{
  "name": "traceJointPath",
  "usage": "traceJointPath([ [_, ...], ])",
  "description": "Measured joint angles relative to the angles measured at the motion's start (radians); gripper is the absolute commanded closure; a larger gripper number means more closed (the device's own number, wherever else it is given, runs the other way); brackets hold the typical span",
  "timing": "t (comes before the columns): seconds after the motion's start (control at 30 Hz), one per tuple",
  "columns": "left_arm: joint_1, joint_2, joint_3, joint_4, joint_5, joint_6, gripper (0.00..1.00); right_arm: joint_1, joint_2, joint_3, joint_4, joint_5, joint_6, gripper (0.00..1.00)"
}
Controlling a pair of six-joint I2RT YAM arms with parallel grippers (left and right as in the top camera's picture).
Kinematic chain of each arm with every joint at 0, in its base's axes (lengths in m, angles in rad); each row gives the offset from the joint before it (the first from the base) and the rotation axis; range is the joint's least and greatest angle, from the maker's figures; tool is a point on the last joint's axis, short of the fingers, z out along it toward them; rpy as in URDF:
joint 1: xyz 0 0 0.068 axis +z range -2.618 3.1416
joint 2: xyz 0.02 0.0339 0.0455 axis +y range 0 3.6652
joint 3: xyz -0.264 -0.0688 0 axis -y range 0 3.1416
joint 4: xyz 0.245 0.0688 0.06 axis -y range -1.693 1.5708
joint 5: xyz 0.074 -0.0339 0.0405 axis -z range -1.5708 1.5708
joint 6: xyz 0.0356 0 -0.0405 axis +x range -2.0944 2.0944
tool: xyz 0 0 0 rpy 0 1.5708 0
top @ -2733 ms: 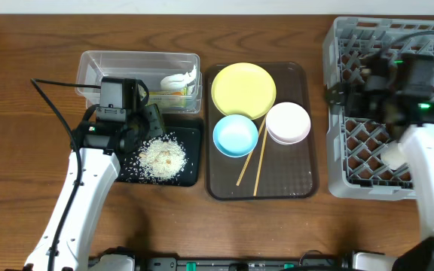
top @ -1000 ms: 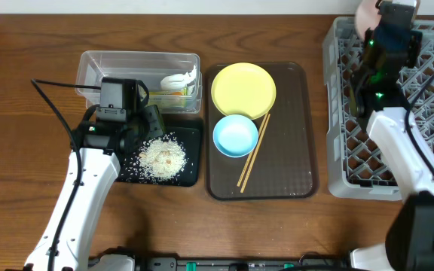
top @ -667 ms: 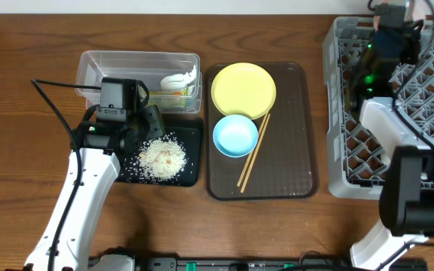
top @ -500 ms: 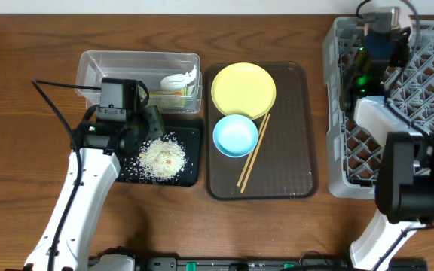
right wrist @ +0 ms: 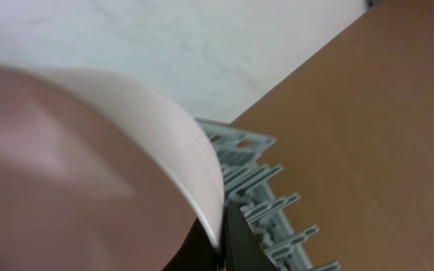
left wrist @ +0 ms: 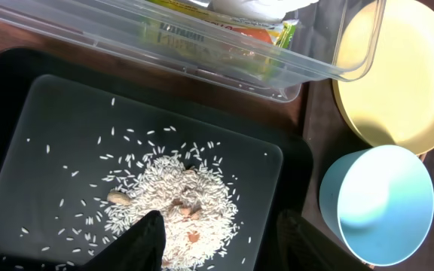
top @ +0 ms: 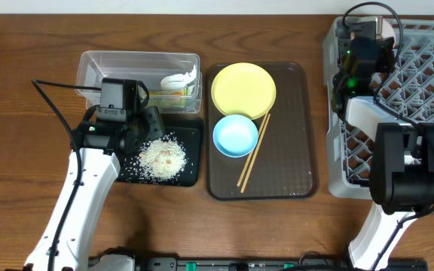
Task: Sort waste into correct bins and load items into the dishwasher rack
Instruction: 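Set the pink bowl into the back of the dish rack, then withdraw the right gripper and hover over the rack's front edge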
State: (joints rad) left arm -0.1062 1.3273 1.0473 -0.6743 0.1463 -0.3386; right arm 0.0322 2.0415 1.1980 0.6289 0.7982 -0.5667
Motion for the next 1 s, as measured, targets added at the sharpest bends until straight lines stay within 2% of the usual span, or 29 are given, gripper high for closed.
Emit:
traceJointPath([
  [0.33,0.0,0.0,0.0,0.0,0.0,0.0,0.49,0.057,0.0,0.002,-0.111,0.081,0.103,0.98],
  [0.47,0.0,0.0,0.0,0.0,0.0,0.0,0.48,0.086,-0.003,0.003,-0.257,0.135,0.204,0.89],
  [0.53,0.0,0.0,0.0,0.001,0.0,0.0,0.48,0.097,-0.016,0.003,-0.372,0.13,0.286,0.76],
  [0.6,0.0,0.0,0.0,-0.001,0.0,0.0,0.49,0.097,-0.055,0.002,-0.496,0.069,0.371,0.62],
  [0.8,0.0,0.0,0.0,-0.001,0.0,0.0,0.49,0.099,-0.211,-0.002,-0.753,-0.12,0.511,0.45],
  [0.93,0.0,0.0,0.0,-0.002,0.0,0.0,0.48,0.108,-0.313,-0.003,-0.917,-0.2,0.563,0.46],
  [0.97,0.0,0.0,0.0,-0.003,0.0,0.0,0.48,0.111,-0.344,-0.003,-0.967,-0.233,0.583,0.51],
  [1.0,0.0,0.0,0.0,-0.003,-0.001,0.0,0.49,0.111,-0.368,-0.002,-1.021,-0.266,0.604,0.6],
])
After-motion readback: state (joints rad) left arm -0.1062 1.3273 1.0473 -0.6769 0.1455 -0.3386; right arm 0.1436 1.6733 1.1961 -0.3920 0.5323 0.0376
